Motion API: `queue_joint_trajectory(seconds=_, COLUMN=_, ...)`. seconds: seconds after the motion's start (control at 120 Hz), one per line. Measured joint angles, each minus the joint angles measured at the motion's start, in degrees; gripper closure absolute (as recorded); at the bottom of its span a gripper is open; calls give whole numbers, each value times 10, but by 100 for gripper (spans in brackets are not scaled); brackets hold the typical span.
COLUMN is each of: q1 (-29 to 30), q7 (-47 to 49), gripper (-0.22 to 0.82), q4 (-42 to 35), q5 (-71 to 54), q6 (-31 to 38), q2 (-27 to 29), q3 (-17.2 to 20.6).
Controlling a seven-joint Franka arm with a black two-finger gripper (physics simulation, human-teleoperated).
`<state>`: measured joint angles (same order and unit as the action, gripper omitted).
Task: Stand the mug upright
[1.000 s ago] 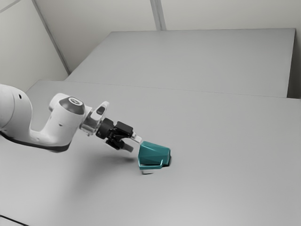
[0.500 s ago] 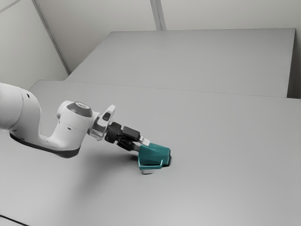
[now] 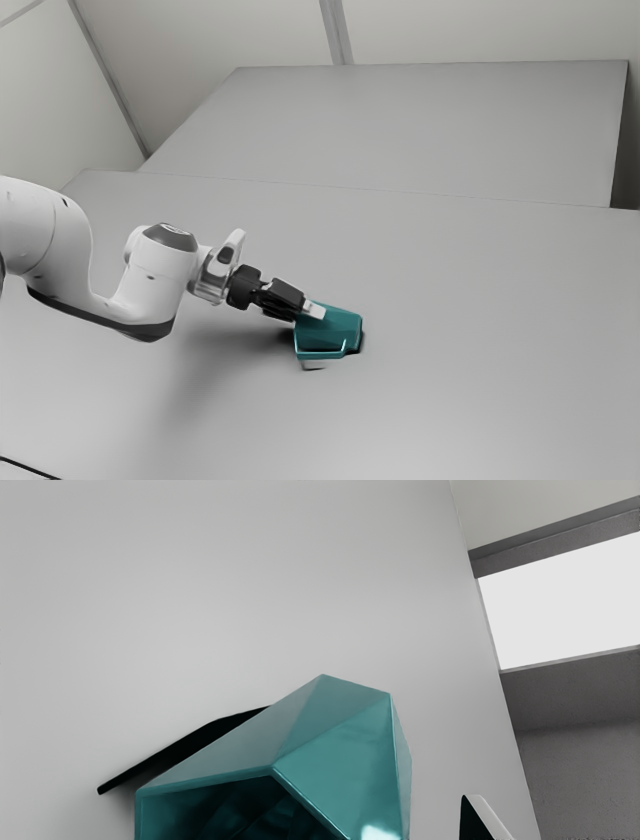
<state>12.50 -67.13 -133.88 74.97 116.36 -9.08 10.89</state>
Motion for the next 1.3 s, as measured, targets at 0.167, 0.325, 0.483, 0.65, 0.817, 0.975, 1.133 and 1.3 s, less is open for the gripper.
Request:
queue_joint_trajectory(seconds=0.167, q1=1, q7=-23, gripper=68, q4=1, q5=1, q6=-6, q2=0, q3=0)
queue_joint_trajectory(seconds=0.325, q1=-2, q7=-41, gripper=74, q4=2, q5=2, q6=-7, q2=4, q3=0)
queue_joint_trajectory(seconds=0.483, q1=-5, q7=-54, gripper=76, q4=1, q5=3, q6=-3, q2=18, q3=6)
queue_joint_trajectory(seconds=0.65, q1=-3, q7=-50, gripper=77, q4=2, q5=-24, q6=17, q2=56, q3=20)
queue_joint_trajectory(seconds=0.817, q1=-9, q7=4, gripper=78, q4=13, q5=-177, q6=79, q2=93, q3=35)
queue_joint_trajectory(seconds=0.975, q1=-25, q7=92, gripper=78, q4=40, q5=-383, q6=118, q2=106, q3=34)
queue_joint_trajectory(seconds=1.133, q1=-9, q7=191, gripper=78, q4=42, q5=-534, q6=133, q2=128, q3=37)
queue_joint_trajectory(seconds=1.3, q1=12, q7=288, gripper=78, q4=37, q5=-637, q6=125, q2=140, q3=38)
